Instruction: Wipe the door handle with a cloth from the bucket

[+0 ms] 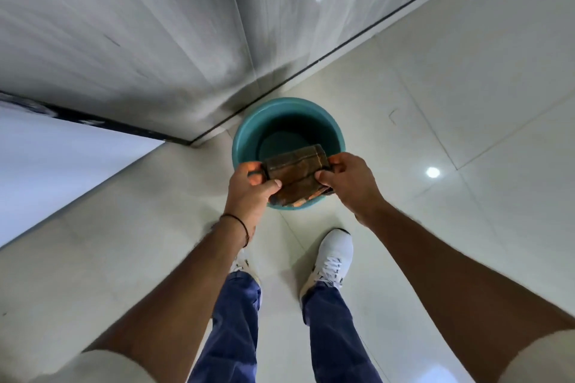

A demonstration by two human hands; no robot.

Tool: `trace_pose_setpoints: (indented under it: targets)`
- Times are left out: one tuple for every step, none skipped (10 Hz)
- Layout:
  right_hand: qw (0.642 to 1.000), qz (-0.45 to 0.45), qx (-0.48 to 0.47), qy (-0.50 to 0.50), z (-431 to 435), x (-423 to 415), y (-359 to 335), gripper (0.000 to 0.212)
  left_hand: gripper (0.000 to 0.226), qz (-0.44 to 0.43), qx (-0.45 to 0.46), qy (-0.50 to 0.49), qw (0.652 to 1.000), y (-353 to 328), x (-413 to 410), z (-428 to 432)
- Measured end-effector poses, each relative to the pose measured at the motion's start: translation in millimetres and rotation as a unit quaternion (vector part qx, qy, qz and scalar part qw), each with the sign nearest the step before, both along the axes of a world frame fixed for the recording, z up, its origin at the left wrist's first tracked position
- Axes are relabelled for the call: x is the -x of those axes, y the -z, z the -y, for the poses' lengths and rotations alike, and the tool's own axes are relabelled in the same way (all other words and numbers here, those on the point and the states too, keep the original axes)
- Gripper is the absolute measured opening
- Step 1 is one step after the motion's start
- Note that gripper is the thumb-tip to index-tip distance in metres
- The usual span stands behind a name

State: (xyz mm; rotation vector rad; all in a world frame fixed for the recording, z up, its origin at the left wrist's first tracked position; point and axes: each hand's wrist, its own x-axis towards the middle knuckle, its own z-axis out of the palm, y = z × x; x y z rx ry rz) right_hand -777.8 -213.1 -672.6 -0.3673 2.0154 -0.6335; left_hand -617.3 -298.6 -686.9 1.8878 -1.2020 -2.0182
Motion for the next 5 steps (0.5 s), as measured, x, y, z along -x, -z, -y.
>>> trace_pose_setpoints:
  targets:
    - [0.999, -0.017, 0.004, -0.036, 11, 3, 36, 0.029, 0.044, 0.000, 0.035, 0.040, 0.999, 39, 3, 13]
    - [0.994, -0.064, -0.020, -0.090, 15, 2, 58, 0.038, 0.054, 0.071, 0.107, 0.102, 0.986, 58, -3, 19]
    - [0.985, -0.092, -0.050, -0.137, 7, -3, 75, 0.038, 0.051, 0.103, 0.168, 0.167, 0.966, 61, -13, 14]
    - [0.979, -0.086, -0.067, -0.172, -3, -10, 76, 0.038, 0.046, 0.127, 0.197, 0.232, 0.944, 60, -23, 8]
    - [0.973, -0.091, -0.058, -0.203, -12, -12, 70, 0.039, 0.046, 0.179, 0.232, 0.284, 0.913, 56, -27, 1]
